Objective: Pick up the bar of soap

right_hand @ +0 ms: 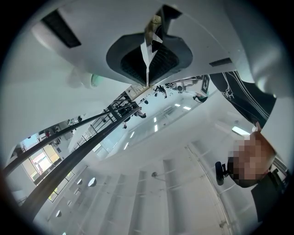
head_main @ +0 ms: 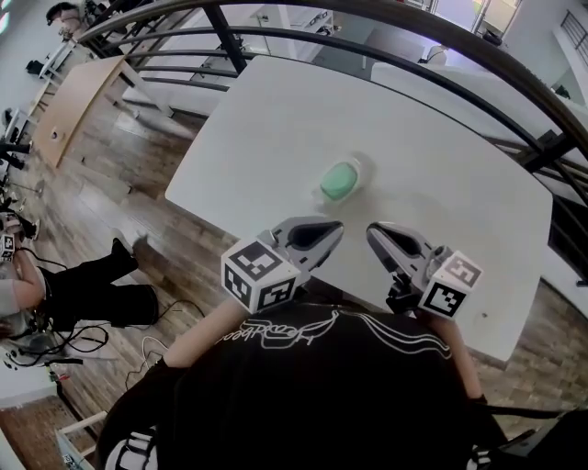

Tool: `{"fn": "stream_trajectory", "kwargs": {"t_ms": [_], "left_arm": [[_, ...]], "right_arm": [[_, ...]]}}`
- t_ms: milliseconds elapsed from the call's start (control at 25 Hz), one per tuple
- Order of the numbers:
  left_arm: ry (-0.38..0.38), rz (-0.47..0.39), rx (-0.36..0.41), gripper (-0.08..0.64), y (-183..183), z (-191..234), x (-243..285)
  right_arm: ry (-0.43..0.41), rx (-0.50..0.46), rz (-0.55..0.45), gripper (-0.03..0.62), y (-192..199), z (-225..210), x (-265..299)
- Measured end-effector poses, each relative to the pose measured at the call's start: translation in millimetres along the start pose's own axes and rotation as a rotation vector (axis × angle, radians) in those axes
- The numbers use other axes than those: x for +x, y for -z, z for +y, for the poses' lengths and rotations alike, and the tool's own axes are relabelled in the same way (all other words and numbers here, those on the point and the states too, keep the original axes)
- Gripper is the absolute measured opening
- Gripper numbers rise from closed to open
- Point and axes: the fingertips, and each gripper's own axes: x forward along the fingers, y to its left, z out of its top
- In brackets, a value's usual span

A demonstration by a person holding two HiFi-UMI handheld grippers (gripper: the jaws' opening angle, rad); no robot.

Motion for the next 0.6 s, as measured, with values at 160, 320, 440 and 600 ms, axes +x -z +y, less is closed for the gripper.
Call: {"fn": "stream_trajectory", "kwargs": {"t_ms": [160,320,440,600], "left_arm": [[-0.001,0.014,0.022,0.009,-0.6,9.3,5.3],[-0.003,0.032,0.024,0.009,4.5,16.5,17.9],[-0.01,0.052,0.029,0.011,12.9,23.1,24.1],[-0.017,0.08,0.025,0.046,0.4,51.4,39.8]], "right_arm": [[0.014,-0.004,-0.009,0.018,-3.9,-4.6,-0.6],[0.032,0.02,-0.011,0.018,2.6,-17.9,-6.0],[0.034,0.039,-0.007,0.018,12.5,-23.8,-5.9],[0.041,0.066,-0.003,0.018,-2.3,-45.4,9.7]]}}
